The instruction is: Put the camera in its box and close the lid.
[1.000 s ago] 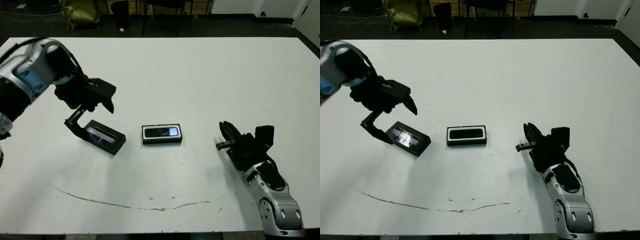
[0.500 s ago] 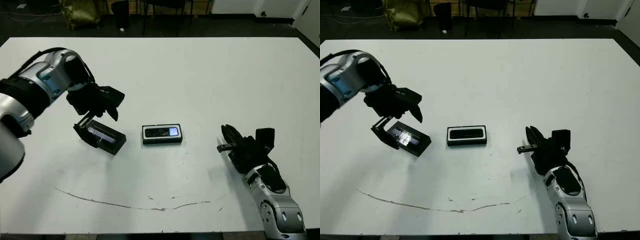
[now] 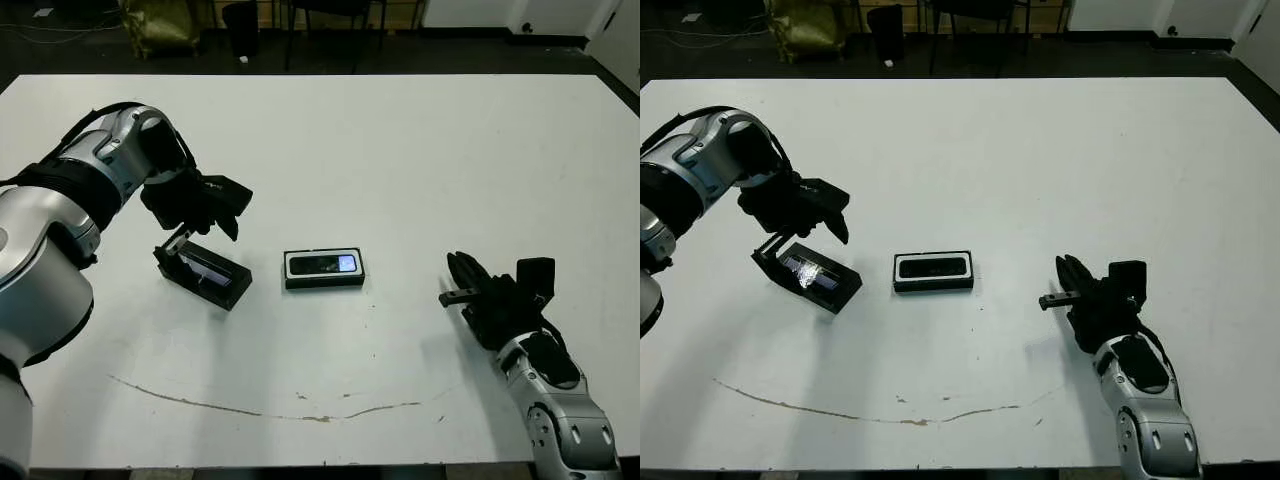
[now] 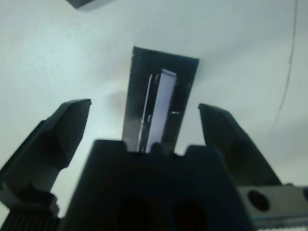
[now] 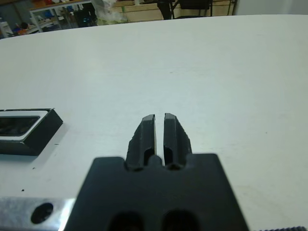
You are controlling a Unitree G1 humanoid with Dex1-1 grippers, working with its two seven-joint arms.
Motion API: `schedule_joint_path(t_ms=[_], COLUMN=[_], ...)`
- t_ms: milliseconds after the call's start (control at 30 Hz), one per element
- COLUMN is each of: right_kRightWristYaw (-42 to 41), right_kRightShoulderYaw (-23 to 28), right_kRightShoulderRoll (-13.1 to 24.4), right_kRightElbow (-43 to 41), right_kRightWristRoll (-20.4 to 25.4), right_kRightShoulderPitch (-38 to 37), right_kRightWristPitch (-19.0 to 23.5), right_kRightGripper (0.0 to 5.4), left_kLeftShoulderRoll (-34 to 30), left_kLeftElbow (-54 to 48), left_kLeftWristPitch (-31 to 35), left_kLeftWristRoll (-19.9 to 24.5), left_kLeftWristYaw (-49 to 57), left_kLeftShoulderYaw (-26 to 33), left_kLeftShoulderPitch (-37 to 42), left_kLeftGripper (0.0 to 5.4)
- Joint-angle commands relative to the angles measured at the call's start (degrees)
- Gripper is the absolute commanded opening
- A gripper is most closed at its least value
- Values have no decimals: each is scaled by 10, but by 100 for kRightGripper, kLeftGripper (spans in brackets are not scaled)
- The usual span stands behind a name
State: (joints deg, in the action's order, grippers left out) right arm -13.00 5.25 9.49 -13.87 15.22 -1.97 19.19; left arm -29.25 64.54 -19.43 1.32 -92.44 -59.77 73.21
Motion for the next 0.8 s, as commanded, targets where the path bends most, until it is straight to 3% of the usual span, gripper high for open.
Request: schedule_joint_path(t_ms=[33, 167, 633, 700, 800], right_kRightWristYaw=[5, 19, 22, 13, 19], right_kRightShoulderYaw=[7, 8, 12, 9, 8], right_kRightShoulderRoll=[5, 4, -1, 6, 7], right_kRightElbow=[11, -10, -23, -15, -26], right_kRightWristRoll=[-1, -3, 7, 3, 0], right_kRightShoulderPitch=[0, -2, -10, -8, -9], right_kRightWristPitch=[15, 44, 55, 41, 57], right_kRightGripper=[0, 0, 0, 0, 0], left_kLeftShoulderRoll=[17, 30, 44, 47, 50], left_kLeftElbow=[16, 30, 63, 69, 74], left_kLeftWristPitch=[-3, -9, -55, -51, -63], left_kLeftWristRoll=[-32, -62, -104, -109, -114], left_kLeftWristYaw=[-1, -1, -1, -1, -1], left_kLeftShoulderYaw=[14, 27, 66, 71, 76], left_kLeftShoulderPitch=[-7, -7, -23, -25, -30], left_kLeftGripper=[535, 535, 535, 535, 535])
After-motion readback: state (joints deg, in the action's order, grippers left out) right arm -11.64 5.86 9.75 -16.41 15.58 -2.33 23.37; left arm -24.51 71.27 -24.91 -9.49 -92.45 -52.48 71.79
